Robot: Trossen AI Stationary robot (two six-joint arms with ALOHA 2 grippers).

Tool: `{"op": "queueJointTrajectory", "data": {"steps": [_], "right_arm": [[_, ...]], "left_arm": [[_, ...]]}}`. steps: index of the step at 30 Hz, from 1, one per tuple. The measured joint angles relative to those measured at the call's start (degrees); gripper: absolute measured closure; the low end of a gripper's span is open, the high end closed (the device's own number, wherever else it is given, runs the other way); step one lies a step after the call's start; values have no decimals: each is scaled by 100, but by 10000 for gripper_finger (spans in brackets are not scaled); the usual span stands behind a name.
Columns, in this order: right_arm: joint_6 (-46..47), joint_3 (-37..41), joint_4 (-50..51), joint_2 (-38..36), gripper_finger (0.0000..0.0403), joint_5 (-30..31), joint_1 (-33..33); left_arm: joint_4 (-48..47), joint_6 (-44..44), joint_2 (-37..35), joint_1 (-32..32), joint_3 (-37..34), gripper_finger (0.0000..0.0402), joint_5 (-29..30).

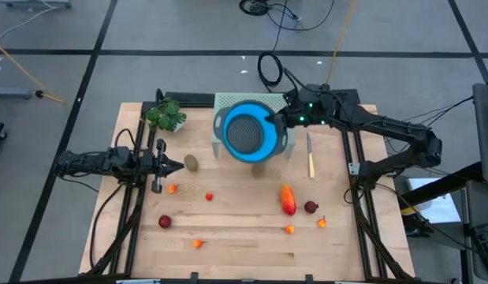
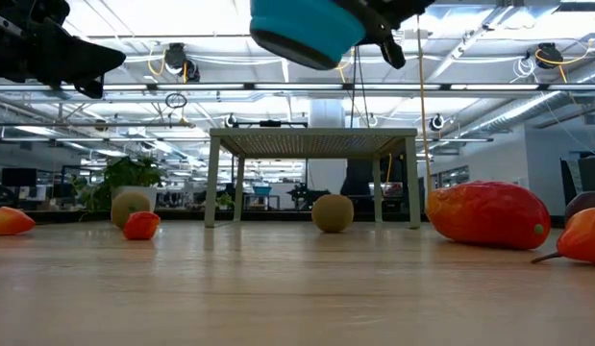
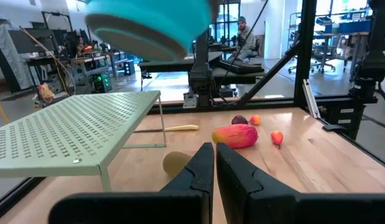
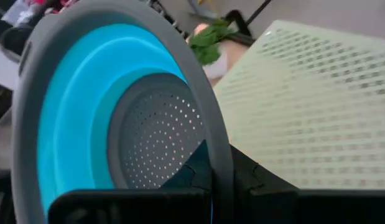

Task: Pick & Place Fruit
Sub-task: Put the colander on the shelf

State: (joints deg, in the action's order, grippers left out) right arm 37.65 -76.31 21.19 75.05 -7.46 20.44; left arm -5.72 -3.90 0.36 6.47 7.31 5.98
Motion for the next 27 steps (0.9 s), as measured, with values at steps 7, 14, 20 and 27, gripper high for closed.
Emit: {"op": "queueJointTrajectory", "data": {"steps": [7,14,20,27], "right_arm": [[-107,-11,-287,-7,400,-7,377],[-358,-592,56,235,400,-9,624],[-603,-1410,910,857,400,-14,793],[-702,-2088,1535,1449,400,-30,1053]], "left_arm": [[0,6,0,-1,0,380,2],[-1,9,2,-1,0,380,2],[0,11,2,-1,0,380,4],[-1,11,0,-1,0,380,4]]}}
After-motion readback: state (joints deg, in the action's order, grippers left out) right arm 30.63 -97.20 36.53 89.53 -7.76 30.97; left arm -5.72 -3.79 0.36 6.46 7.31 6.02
